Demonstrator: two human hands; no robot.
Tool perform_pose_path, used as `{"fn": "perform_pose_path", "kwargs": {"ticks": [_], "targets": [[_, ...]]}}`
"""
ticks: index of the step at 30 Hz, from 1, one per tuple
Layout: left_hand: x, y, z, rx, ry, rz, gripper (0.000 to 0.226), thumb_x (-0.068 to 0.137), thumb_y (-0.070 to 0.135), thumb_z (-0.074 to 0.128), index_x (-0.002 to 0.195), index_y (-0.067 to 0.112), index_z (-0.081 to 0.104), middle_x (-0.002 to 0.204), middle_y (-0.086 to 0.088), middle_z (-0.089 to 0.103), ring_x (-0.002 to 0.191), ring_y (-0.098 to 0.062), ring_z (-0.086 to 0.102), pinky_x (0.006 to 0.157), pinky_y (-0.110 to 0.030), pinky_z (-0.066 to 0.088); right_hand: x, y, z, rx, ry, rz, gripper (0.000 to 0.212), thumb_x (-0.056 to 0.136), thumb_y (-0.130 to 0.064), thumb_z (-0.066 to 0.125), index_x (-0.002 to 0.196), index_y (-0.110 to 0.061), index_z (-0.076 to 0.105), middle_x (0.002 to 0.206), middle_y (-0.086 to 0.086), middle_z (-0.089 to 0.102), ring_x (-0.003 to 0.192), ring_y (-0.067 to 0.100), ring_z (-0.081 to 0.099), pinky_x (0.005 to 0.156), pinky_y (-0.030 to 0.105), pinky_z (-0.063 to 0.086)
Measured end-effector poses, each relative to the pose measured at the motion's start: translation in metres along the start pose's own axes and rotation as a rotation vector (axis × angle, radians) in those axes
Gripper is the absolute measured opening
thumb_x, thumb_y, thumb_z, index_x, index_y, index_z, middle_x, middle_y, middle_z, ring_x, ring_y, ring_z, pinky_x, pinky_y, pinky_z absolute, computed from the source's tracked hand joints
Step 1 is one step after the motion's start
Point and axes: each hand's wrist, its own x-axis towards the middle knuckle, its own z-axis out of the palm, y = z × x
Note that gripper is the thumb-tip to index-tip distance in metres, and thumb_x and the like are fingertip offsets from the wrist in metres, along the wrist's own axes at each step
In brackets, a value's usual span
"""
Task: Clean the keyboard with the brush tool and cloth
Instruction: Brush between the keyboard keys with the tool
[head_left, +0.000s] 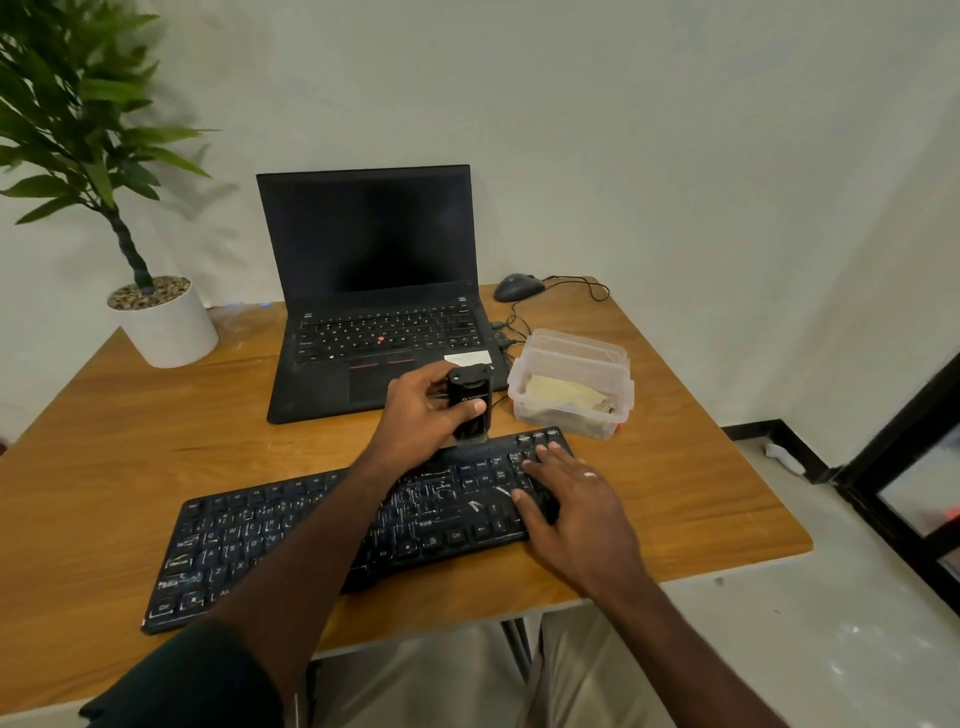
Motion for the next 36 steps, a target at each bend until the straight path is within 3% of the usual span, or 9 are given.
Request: {"fn": "perform_pose_path", "kwargs": {"ticks": [4,7,12,16,19,22,25,32,36], "targets": [[-0.005,-0.004,0.005,-0.123,-0.041,-0.024,0.031,0.08,0.007,0.082,0.109,0.014,0.072,0.105,0.0,0.075,0.102,-0.017,0.072,0.088,-0.037,0.06,-0.003,-0.003,0.002,-0.022,-0.051,-0.075,0.052,0.096,-0.052,0.05,0.13,-0.017,0.066,0.14,0.006,0.06,0.135,0.019,0.051,0.114,0.041,0.04],[-0.007,-0.005,0.011,-0.166,-0.048,-0.029,0.032,0.08,0.005,0.082,0.11,0.011,0.072,0.106,-0.003,0.075,0.1,-0.024,0.073,0.084,-0.043,0.062,-0.004,-0.005,0.004,-0.042,-0.054,-0.125,0.05,0.097,-0.049,0.05,0.13,-0.015,0.066,0.137,0.008,0.062,0.134,0.021,0.051,0.114,0.039,0.04],[-0.002,0.002,0.033,-0.186,-0.056,-0.04,0.036,0.08,0.004,0.081,0.114,0.011,0.071,0.11,-0.004,0.074,0.105,-0.023,0.071,0.085,-0.041,0.062,-0.004,-0.004,0.006,-0.018,-0.053,-0.136,0.046,0.097,-0.043,0.053,0.129,-0.014,0.066,0.135,0.008,0.063,0.135,0.022,0.051,0.114,0.042,0.04],[0.001,0.006,0.047,-0.136,0.003,0.003,0.038,0.079,0.001,0.081,0.113,0.01,0.069,0.106,0.003,0.073,0.1,-0.003,0.07,0.086,-0.021,0.057,-0.003,-0.005,0.006,-0.029,-0.049,-0.142,0.044,0.097,-0.042,0.053,0.128,-0.015,0.067,0.135,0.007,0.064,0.135,0.021,0.051,0.115,0.04,0.038],[0.0,0.003,0.038,-0.104,0.091,0.018,0.035,0.079,0.002,0.081,0.112,0.009,0.07,0.104,0.002,0.073,0.098,-0.001,0.07,0.088,-0.016,0.054,-0.004,-0.004,0.006,-0.029,-0.055,-0.14,0.045,0.097,-0.043,0.052,0.129,-0.015,0.067,0.137,0.007,0.063,0.136,0.02,0.05,0.117,0.038,0.034],[-0.003,0.003,0.03,-0.217,0.09,-0.011,0.03,0.081,0.003,0.08,0.109,0.01,0.071,0.104,0.0,0.075,0.101,-0.009,0.071,0.086,-0.023,0.057,-0.003,-0.005,0.006,-0.031,-0.06,-0.14,0.045,0.097,-0.043,0.052,0.128,-0.015,0.067,0.137,0.007,0.063,0.136,0.02,0.049,0.117,0.035,0.032],[-0.004,0.003,0.033,-0.178,-0.008,0.002,0.034,0.081,0.004,0.08,0.113,0.007,0.071,0.109,-0.005,0.074,0.106,-0.016,0.07,0.085,-0.033,0.061,-0.003,-0.005,0.006,-0.024,-0.069,-0.141,0.045,0.097,-0.043,0.051,0.129,-0.015,0.066,0.138,0.007,0.062,0.138,0.02,0.048,0.118,0.035,0.03],[0.002,0.006,0.033,-0.059,0.055,0.034,0.032,0.079,0.005,0.082,0.108,0.01,0.071,0.101,0.006,0.073,0.095,0.0,0.07,0.086,-0.018,0.056,-0.004,-0.006,0.007,-0.006,-0.073,-0.136,0.046,0.098,-0.043,0.05,0.131,-0.016,0.065,0.139,0.007,0.061,0.139,0.02,0.046,0.117,0.04,0.035],[-0.002,0.009,0.044,-0.134,-0.014,0.027,0.035,0.079,0.003,0.082,0.111,0.01,0.071,0.104,-0.001,0.074,0.098,-0.009,0.072,0.084,-0.026,0.059,-0.004,-0.006,0.007,-0.013,-0.07,-0.135,0.045,0.098,-0.041,0.051,0.131,-0.015,0.065,0.14,0.007,0.06,0.139,0.021,0.046,0.118,0.038,0.034]]}}
